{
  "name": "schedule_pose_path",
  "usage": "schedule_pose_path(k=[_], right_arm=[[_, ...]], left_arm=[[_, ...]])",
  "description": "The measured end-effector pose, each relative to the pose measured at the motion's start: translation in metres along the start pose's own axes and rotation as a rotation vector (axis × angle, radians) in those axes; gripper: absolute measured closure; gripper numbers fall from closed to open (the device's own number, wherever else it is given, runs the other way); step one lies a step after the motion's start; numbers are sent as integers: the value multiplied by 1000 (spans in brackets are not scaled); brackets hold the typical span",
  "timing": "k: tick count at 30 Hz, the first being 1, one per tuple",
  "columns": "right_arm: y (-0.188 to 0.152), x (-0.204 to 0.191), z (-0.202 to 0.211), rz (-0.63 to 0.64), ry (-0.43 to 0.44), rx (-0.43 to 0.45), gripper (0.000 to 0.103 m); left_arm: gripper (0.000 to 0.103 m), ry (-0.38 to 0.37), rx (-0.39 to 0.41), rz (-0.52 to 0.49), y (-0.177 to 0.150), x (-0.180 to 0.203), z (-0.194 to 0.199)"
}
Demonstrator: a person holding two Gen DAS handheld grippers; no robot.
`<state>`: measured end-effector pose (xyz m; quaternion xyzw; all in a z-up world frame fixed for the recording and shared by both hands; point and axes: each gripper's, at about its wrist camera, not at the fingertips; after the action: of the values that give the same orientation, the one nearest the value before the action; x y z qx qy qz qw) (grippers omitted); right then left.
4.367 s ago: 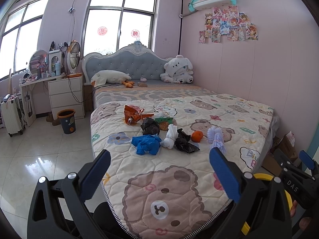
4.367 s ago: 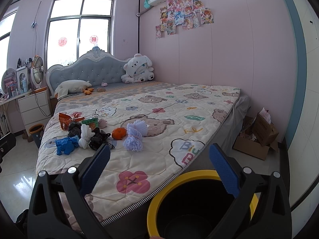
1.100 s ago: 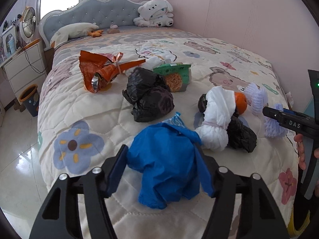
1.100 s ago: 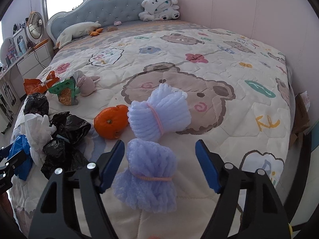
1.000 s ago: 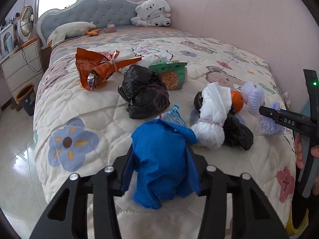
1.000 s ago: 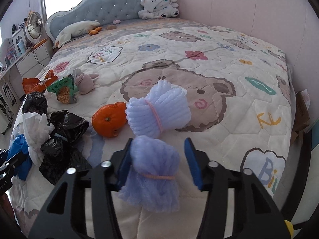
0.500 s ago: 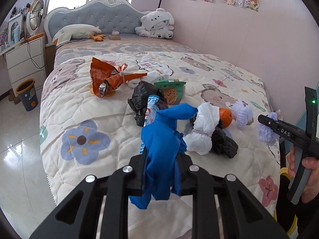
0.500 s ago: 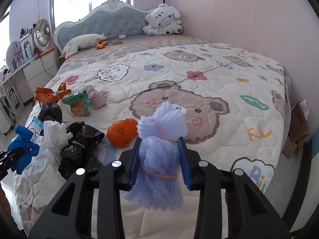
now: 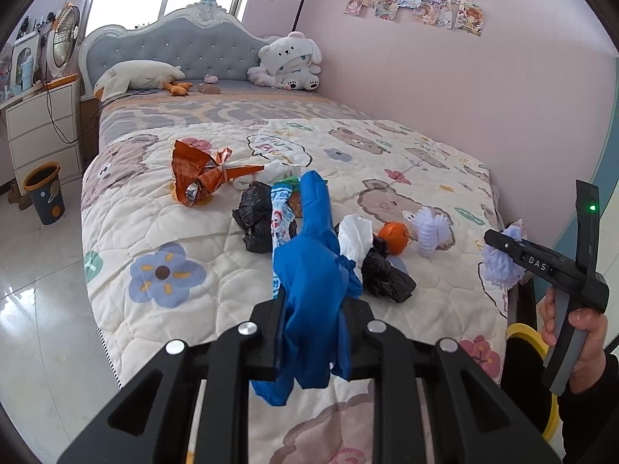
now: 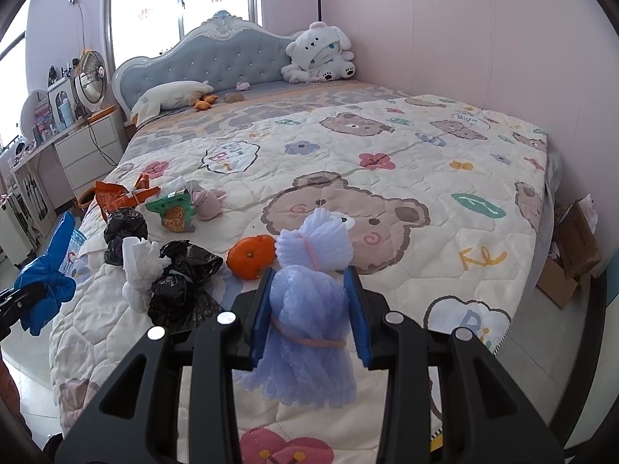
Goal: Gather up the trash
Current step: 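Lift the blue bag with the left tool while the right tool carries the lavender bundle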
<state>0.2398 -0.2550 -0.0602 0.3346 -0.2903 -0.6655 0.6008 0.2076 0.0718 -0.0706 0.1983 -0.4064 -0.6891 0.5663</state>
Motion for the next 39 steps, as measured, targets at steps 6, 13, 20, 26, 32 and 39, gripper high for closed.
schedule_pose_path(k=[6,13,20,26,32,39], right_arm=[[-4,2,10,5,3,2,69],[-5,4,23,-3,13,19,69],[-3,7,56,0,36,66,69],[-1,16,94,0,52,116,69],[0,32,133,-12,48,163,69],[-6,56,174,-26,39,206,69]], left_arm=[[84,-29,-30,-3,-8,0,3],[84,-23,-8,-21,-14,8,16],[84,-18,47,-31,-7,20,40],[84,-30,90,-43,2,36,60],[84,-59,127,-80,8,66,74],[84,-112,137,-120,9,101,79]])
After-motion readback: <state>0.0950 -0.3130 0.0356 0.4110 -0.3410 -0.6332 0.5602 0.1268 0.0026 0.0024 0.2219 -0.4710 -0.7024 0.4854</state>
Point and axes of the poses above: each gripper's, at about its wrist camera, not at the fingertips, and z roughly against the way its jaws point, x to its right, y to its top, and after that the axes turned 4 degrees about -z, right-handed
